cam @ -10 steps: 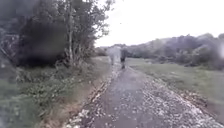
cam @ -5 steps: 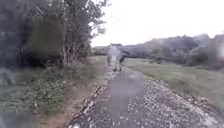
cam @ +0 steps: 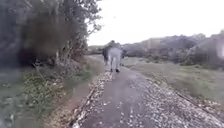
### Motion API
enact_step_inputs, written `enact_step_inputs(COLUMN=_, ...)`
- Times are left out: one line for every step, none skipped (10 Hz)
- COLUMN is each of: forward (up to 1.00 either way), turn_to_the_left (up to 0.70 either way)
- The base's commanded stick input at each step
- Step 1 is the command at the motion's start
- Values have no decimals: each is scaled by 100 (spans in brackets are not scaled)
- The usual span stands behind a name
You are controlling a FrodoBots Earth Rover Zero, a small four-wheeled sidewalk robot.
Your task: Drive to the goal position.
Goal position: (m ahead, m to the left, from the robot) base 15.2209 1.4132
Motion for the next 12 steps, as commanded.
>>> enact_step_inputs(forward=70, turn_to_the_left=0)
enact_step_inputs(forward=70, turn_to_the_left=0)
enact_step_inputs(forward=70, turn_to_the_left=-1)
enact_step_inputs(forward=70, turn_to_the_left=-1)
enact_step_inputs(forward=70, turn_to_the_left=0)
enact_step_inputs(forward=70, turn_to_the_left=0)
enact_step_inputs(forward=49, turn_to_the_left=0)
enact_step_inputs(forward=6, turn_to_the_left=0)
enact_step_inputs(forward=0, turn_to_the_left=0)
enact_step_inputs(forward=0, turn_to_the_left=0)
enact_step_inputs(forward=0, turn_to_the_left=0)
enact_step_inputs(forward=0, turn_to_the_left=0)
